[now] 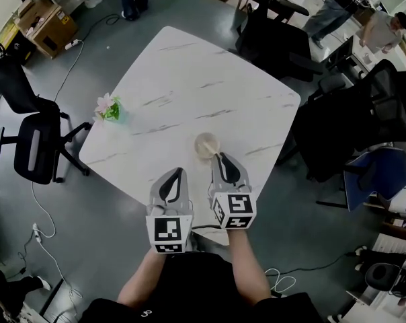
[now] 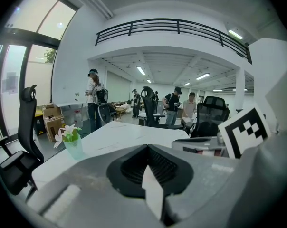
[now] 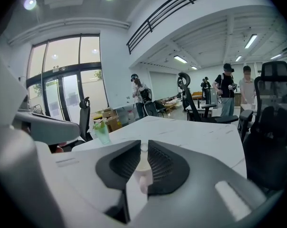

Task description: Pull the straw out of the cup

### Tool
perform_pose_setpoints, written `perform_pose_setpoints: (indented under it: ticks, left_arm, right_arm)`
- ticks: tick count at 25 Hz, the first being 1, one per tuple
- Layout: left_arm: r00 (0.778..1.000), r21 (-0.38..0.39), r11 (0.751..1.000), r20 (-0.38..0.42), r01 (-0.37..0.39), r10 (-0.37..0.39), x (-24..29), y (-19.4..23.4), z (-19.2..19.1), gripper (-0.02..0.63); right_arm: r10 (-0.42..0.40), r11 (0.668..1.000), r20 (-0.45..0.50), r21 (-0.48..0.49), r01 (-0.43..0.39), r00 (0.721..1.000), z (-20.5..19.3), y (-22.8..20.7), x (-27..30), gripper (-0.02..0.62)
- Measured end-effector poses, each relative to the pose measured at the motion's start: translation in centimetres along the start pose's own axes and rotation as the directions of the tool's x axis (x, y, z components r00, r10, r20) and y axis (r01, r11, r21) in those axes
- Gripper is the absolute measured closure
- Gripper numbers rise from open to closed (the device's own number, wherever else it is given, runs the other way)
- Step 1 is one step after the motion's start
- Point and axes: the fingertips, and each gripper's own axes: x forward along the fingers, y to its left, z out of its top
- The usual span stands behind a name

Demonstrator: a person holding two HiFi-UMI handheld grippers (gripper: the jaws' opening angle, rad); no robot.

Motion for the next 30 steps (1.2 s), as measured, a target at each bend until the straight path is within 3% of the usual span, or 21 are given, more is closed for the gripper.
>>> perform_pose_setpoints:
  ticks: [17, 30]
  left_arm:
    - [0.989, 0.031, 0.999, 0.147, 0.016, -0.02, -2.8, -2.0, 4.5, 0.606]
    - [0.951, 0.064, 0.998, 0.309, 0.007, -0.027, -5.6, -3.3, 9.5, 0.604]
  right_arm:
    - [0.007, 0.999, 0.157, -0.049, 0.001, 0.987, 5.9, 1.3, -6.4, 0.549]
    - [0.046, 0.996, 0.348, -0.087, -0.017, 0.936, 12.1, 2.1, -13.3, 0.551]
